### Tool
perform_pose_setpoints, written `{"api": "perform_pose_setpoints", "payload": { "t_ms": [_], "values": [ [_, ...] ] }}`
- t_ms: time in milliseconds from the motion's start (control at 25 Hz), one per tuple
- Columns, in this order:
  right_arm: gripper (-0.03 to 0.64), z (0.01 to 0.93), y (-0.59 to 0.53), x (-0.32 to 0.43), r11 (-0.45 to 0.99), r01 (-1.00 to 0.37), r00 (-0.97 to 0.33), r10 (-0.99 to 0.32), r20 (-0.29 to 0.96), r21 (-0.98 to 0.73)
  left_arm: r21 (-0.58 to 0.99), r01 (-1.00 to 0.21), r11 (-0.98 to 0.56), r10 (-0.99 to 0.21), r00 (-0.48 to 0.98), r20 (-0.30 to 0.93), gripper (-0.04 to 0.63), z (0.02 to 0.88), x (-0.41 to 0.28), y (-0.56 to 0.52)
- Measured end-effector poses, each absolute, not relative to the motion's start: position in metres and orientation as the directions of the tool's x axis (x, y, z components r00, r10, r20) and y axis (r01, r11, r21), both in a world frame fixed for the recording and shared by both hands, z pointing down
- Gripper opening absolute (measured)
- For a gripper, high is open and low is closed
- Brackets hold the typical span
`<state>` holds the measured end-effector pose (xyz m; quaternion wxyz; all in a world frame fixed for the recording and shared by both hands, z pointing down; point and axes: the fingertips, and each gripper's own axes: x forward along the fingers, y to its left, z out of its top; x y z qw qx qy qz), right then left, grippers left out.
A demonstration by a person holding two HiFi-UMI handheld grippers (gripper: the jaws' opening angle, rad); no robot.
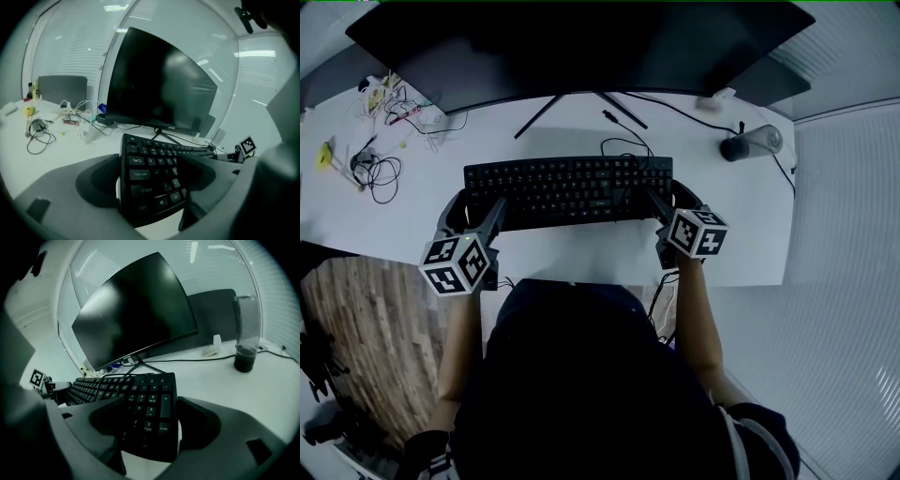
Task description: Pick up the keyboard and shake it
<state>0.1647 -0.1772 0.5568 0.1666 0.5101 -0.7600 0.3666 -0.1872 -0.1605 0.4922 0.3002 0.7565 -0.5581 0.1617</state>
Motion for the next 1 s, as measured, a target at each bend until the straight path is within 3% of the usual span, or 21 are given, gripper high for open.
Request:
{"api": "perform_pose_setpoints", "payload": {
  "t_ms": [440, 1000],
  "values": [
    [0.327, 0.589, -0.2, 0.183, 0.167, -0.944, -0.325, -0.609, 0.723, -0.283, 0.385, -0.906, -0.177, -0.667, 0.398, 0.63, 0.388, 0.571, -0.175, -0.197],
    [0.327, 0.626, -0.222, 0.178, 0.201, -0.945, -0.326, -0.579, 0.748, -0.257, 0.295, -0.937, -0.188, -0.576, 0.348, 0.739, 0.388, 0.623, -0.177, -0.215]
  ]
}}
